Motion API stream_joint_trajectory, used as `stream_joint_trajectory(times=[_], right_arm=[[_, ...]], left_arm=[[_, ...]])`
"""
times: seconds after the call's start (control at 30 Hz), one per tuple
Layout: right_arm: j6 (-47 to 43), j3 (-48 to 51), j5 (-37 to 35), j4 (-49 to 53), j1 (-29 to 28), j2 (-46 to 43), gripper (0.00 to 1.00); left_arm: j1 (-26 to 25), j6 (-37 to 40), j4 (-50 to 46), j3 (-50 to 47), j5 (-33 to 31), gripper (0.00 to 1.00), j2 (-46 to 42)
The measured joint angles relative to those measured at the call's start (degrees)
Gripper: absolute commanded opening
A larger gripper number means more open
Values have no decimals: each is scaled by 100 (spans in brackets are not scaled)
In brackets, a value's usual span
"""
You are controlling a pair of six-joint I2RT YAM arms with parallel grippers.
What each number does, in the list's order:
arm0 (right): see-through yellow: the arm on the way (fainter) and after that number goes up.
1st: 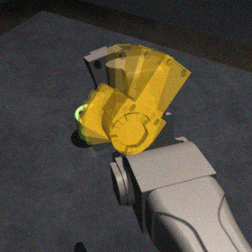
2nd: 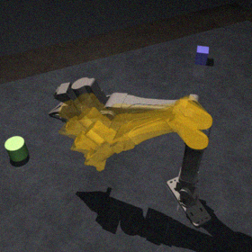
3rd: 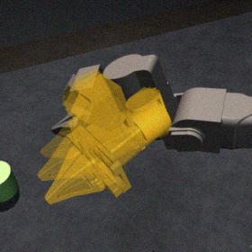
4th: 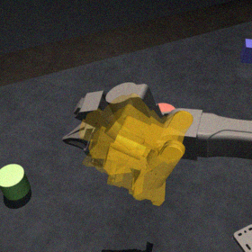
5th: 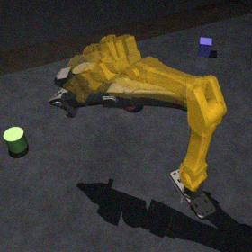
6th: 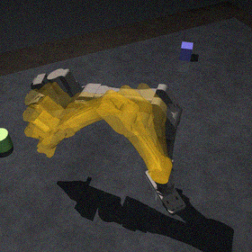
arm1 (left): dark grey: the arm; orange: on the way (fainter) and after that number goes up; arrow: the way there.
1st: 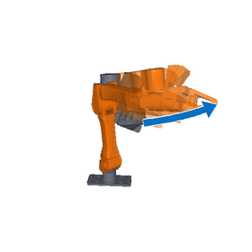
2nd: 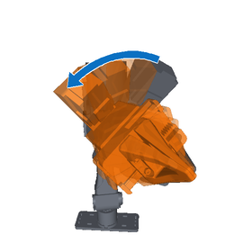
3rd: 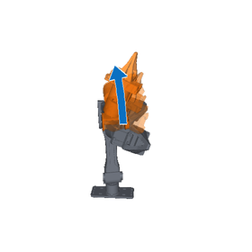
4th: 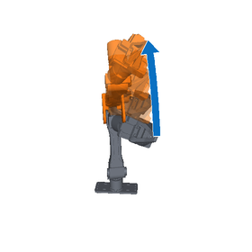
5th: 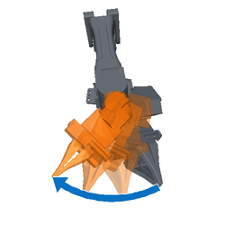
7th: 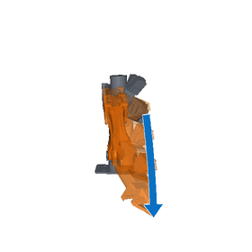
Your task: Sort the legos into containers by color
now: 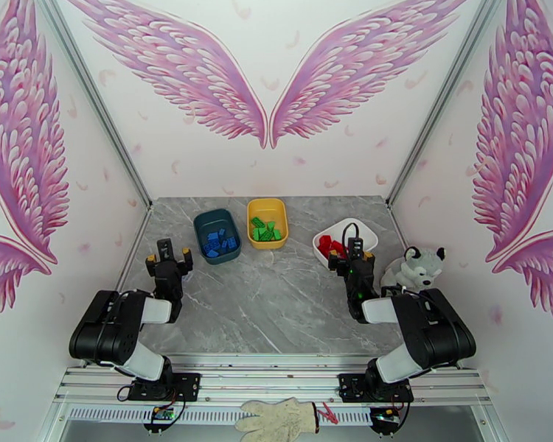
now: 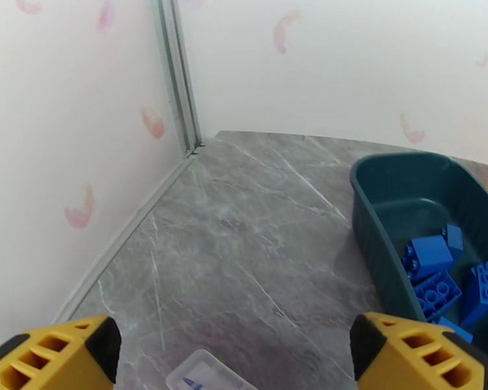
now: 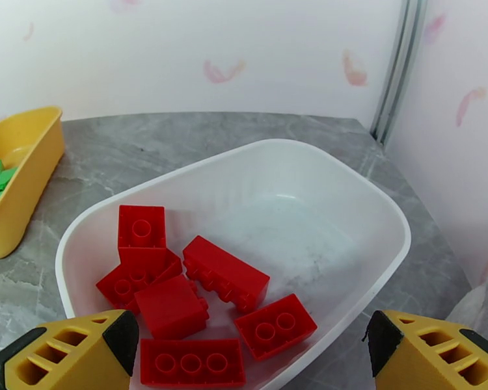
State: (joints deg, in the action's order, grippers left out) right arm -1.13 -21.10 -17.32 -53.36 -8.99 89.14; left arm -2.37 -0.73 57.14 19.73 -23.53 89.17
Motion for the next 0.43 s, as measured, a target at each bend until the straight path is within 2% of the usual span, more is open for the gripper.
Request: stream_joint_trajectory(times=[0.43], right_arm=[[28, 0, 192, 63, 149, 0, 99]], left_arm=[[-42, -83, -162, 0, 85, 99, -4]])
